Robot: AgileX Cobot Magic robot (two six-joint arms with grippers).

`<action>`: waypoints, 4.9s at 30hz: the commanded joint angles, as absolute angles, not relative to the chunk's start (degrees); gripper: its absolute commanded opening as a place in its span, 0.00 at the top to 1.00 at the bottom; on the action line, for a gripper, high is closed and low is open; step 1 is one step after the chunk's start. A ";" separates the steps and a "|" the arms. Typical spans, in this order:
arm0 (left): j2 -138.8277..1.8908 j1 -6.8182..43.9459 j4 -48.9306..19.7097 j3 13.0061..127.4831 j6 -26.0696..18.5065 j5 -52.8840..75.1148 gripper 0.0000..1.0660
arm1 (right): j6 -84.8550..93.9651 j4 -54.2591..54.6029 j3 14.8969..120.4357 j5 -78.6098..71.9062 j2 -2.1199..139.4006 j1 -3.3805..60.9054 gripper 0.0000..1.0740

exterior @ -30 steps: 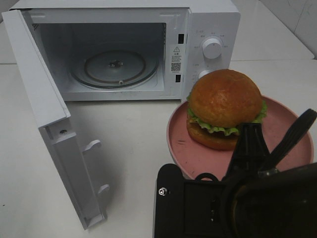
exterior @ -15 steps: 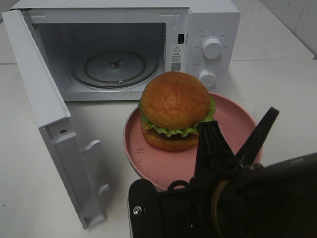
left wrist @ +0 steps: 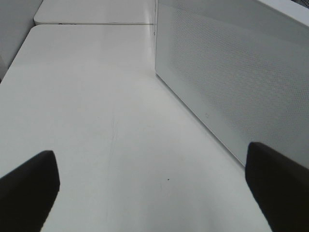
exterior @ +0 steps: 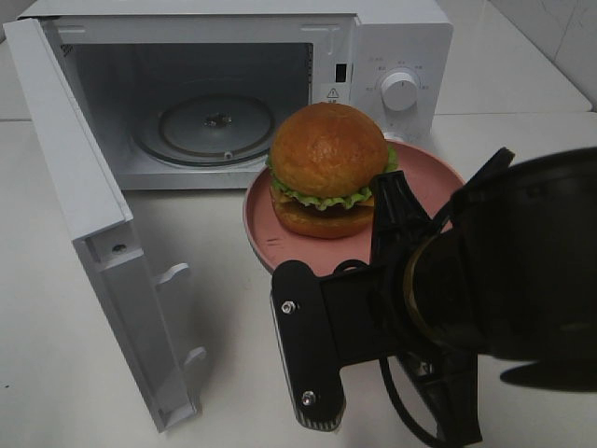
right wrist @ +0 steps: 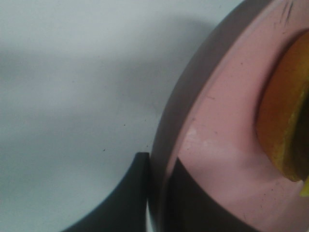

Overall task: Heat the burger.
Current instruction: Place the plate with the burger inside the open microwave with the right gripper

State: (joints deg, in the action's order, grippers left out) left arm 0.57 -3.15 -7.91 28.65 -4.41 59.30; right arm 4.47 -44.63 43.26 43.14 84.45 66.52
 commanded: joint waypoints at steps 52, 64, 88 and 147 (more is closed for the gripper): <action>1.60 -3.27 -7.96 28.48 -4.47 58.96 0.08 | 77.86 -11.00 51.45 23.32 84.05 42.86 1.00; 1.60 -3.27 -7.96 28.48 -4.47 58.96 0.08 | 74.60 -14.55 51.74 20.34 86.17 42.91 1.00; 1.60 -3.27 -7.96 28.48 -4.47 58.96 0.08 | 73.28 -15.24 66.46 20.00 101.70 43.54 1.00; 1.60 -3.27 -7.96 28.48 -4.47 58.96 0.08 | 56.09 -20.45 112.76 33.58 134.36 42.00 0.93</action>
State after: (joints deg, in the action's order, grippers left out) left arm 0.57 -3.15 -7.91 28.65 -4.41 59.30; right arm 56.61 -19.19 111.84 35.98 134.87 42.06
